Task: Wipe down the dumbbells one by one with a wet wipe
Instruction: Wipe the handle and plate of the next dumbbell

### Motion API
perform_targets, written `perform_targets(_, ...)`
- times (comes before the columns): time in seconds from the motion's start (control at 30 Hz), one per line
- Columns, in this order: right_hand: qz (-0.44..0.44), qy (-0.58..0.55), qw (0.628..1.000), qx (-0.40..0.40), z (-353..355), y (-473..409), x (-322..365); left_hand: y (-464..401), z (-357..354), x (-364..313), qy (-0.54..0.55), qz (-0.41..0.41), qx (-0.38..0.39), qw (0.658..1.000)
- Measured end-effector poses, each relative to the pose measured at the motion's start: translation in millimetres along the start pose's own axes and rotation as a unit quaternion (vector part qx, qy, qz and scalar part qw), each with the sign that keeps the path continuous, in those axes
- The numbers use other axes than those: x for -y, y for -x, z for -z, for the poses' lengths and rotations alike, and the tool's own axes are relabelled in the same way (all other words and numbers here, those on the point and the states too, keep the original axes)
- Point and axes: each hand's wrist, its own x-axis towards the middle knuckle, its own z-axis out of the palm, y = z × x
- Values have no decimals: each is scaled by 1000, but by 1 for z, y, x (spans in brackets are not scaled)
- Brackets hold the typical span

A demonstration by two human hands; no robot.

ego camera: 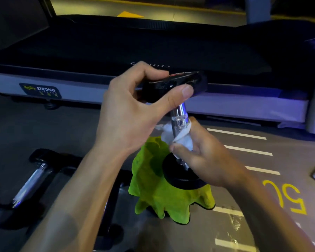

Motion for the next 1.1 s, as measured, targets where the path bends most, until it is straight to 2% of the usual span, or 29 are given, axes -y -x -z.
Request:
perform_targets(0.1, 19, -32, 992, -121, -15, -15, 17, 0, 0, -1, 1, -4, 4, 1000)
perform_targets(0.17, 40, -74, 984, -157, -16, -26, 32, 0, 1, -2, -1, -12, 16, 1000)
perform_targets(0.2, 35, -106, 982, -150, -13, -30, 37, 0, 1, -2, -1, -14, 22, 1000)
perform_targets(0.27, -5, -206, 975, -83, -4, -36, 39, -1, 1, -2, 3, -9, 28, 1000)
perform_targets(0.33, -62, -320, 945, -4, 3, -42, 36, -4, 0, -2, 14, 3, 33, 999)
perform_targets(0.4, -97, -383, 919, 18, 3, -47, 33, -6, -1, -2, 17, 7, 34, 999)
perform_targets(0.47, -91, -317, 943, -33, -2, -48, 31, -6, 1, -2, -1, 5, 24, 1000)
perform_targets(0.53, -36, -163, 978, -124, -12, -42, 33, -4, 3, -2, -19, -2, 15, 1000)
perform_targets(0.6, -14, -1, 978, -206, -22, -35, 36, -1, 5, -2, -33, -14, 6, 999)
perform_targets(0.63, -21, 68, 973, -219, -26, -32, 36, 1, 5, -3, -38, -17, 2, 999)
perform_targets(0.7, -28, 120, 967, -225, -30, -28, 38, 3, 7, -4, -38, -19, 3, 999)
perform_targets(0.73, -14, 89, 971, -221, -27, -28, 38, 3, 8, -4, -36, -19, 8, 999)
perform_targets(0.8, -21, -83, 983, -163, -19, -30, 40, 3, 8, -4, -28, -16, 20, 999)
perform_targets(0.83, -41, -201, 972, -110, -13, -30, 40, 3, 7, -5, -22, -16, 27, 999)
perform_targets(0.9, -85, -379, 922, 10, -6, -32, 38, 6, 2, -9, -10, -19, 44, 999)
perform_targets(0.93, -97, -403, 909, 47, -3, -32, 35, 6, -1, -11, -3, -22, 50, 999)
perform_targets(1.0, -90, -369, 925, 24, -5, -33, 27, 7, -4, -11, 5, -25, 49, 998)
perform_targets(1.1, -20, -178, 973, -144, -16, -27, 27, 7, -2, -8, 14, -30, 41, 999)
